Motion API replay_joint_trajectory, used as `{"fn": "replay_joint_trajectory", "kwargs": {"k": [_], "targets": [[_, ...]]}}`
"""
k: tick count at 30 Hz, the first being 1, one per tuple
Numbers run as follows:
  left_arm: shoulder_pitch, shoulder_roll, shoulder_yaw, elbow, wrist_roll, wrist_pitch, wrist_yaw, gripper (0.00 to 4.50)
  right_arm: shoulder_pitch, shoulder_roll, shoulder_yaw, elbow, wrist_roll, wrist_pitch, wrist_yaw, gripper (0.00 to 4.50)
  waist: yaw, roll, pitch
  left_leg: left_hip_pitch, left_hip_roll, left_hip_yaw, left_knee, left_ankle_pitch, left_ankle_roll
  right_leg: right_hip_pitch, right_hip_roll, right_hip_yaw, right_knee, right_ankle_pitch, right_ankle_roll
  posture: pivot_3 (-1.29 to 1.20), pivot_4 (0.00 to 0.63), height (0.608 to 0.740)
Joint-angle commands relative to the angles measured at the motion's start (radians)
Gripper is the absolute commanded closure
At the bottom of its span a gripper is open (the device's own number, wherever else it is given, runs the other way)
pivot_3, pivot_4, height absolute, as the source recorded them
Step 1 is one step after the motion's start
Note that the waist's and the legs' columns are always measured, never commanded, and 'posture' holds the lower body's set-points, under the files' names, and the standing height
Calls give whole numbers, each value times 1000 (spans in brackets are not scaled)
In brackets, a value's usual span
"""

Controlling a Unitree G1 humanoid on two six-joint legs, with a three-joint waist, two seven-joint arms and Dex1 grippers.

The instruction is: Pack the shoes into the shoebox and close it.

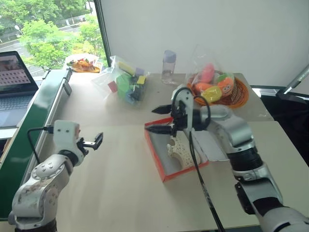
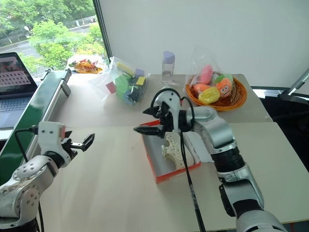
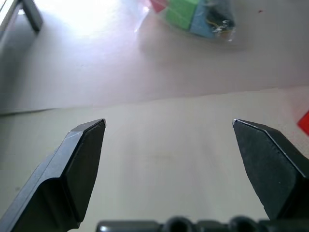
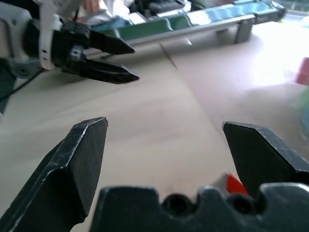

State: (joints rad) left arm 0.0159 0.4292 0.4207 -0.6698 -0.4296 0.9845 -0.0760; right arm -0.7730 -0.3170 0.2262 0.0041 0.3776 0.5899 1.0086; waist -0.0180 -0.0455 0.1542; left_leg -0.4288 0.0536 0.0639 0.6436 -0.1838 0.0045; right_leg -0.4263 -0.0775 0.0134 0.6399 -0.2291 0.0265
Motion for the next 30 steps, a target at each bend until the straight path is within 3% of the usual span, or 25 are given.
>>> {"fn": "replay_joint_trajectory", "kwargs": {"k": [1, 6, 13, 20, 30], "targets": [[41, 0, 71, -62, 52, -9, 50, 0, -20, 36, -19, 23, 22, -55, 10, 24, 4, 0, 0, 0, 0, 0, 0, 0, 0, 0, 0, 0, 0, 0, 0, 0, 150, 740], [126, -41, 170, -48, 74, -51, 61, 0, -44, 70, 7, 121, -16, -150, 61, 24, 5, 0, 0, 0, 0, 0, 0, 0, -1, 1, -2, -1, -1, 0, 0, 0, 150, 740], [150, -73, 136, 42, 144, -169, 65, 0, -86, 112, 46, 226, -67, -234, 97, 24, 3, 0, 0, 1, 1, 1, 0, 0, -1, 0, -1, -1, 0, -1, -2, 0, 150, 740], [78, -32, 101, 145, 170, -245, 26, 0, -95, 136, 53, 255, -84, -239, 110, 24, 5, 0, 0, 0, 1, 1, 0, -1, -1, 0, -1, -1, 0, -1, -2, 0, 150, 740], [17, 60, 168, 332, 183, -320, -6, 0, -61, 145, 90, 226, -125, -306, 123, 24, -1, 0, 0, 0, 2, 1, 0, -1, -2, -2, -1, -1, 1, -1, -3, 0, 150, 740]]}}
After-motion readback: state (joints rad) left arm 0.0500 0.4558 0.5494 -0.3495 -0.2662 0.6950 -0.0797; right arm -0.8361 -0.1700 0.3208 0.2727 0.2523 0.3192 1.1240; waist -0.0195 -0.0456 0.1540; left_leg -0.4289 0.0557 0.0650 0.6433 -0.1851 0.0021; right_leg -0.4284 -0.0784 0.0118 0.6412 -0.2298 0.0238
